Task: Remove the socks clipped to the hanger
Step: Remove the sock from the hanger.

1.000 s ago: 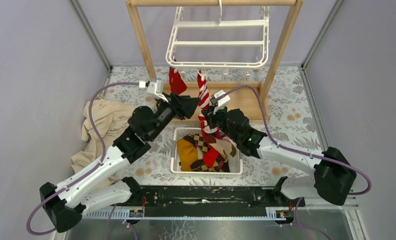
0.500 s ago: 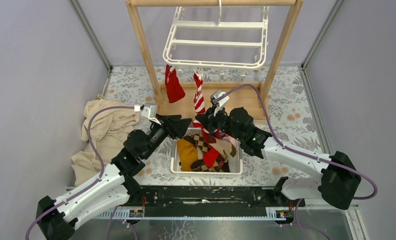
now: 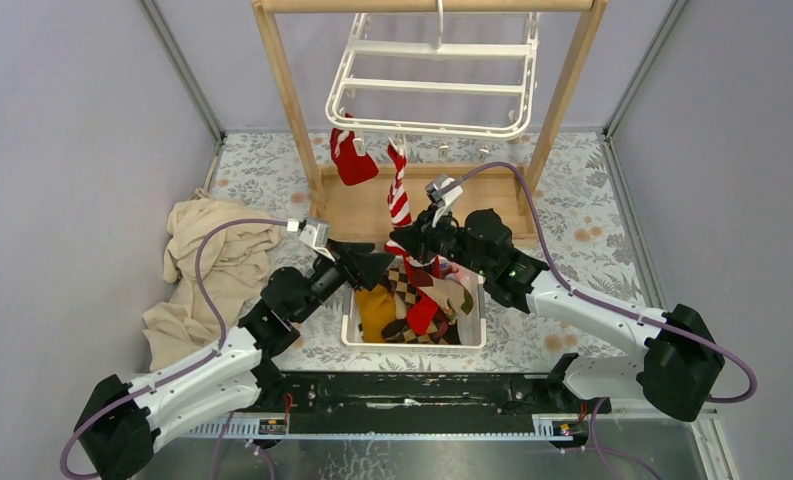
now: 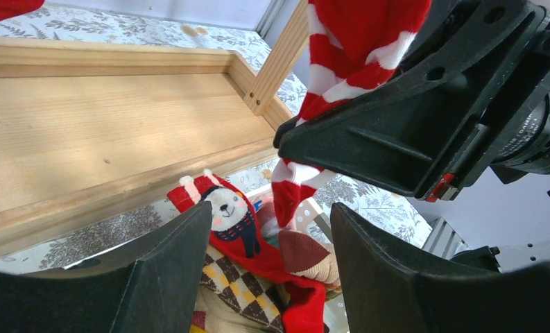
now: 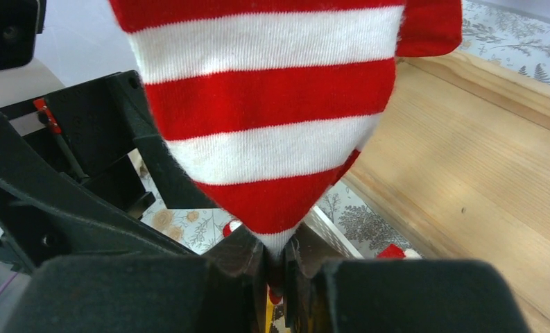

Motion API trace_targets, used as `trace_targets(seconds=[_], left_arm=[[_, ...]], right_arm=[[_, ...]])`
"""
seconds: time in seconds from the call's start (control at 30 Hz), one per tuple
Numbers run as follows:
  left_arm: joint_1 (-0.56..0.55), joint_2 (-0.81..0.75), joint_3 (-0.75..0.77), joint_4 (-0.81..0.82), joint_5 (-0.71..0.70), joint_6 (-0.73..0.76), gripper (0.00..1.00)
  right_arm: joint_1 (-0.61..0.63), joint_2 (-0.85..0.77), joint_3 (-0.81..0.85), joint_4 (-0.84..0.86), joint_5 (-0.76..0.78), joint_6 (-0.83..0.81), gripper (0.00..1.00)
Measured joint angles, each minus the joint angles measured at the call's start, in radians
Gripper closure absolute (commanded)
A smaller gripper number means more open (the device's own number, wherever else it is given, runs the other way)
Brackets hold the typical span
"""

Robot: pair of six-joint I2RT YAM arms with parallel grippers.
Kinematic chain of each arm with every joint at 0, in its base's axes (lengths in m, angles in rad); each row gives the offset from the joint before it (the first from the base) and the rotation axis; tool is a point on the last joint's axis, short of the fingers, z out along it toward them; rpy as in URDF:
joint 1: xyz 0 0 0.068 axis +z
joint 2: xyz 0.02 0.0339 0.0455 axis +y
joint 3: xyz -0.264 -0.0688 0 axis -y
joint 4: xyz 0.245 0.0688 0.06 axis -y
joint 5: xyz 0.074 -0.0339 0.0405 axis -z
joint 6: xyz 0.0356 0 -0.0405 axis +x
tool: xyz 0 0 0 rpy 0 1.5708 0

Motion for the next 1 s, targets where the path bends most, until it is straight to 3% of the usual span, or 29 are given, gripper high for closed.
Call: trace_targets(seconds=[0.23, 0.5, 0.77, 0.9, 1.0], left_arm=[[0.000, 0.083, 0.000, 0.074, 0.021, 0.004, 0.30], [-0.001, 0.149, 0.004, 0.112, 0.027, 0.004, 0.41], [-0.016, 0.164, 0.024, 0.150, 0.028, 0.004, 0.41], [-0.024, 0.172, 0.036, 0.156, 0.028, 0.006, 0.71], [-0.026, 0.180, 0.042, 0.155, 0.032, 0.009, 0.88]], right_arm=[[-0.001, 0.000, 0.000, 0.000, -0.021, 0.019, 0.92], [-0.002, 0.000, 0.000, 0.002, -0.042, 0.035, 0.92], [-0.002, 0.000, 0.000, 0.004, -0.045, 0.043, 0.92], [-0.002, 0.000, 0.000, 0.006, -0.045, 0.048, 0.92], [-0.002, 0.000, 0.000, 0.011, -0.045, 0.051, 0.89]])
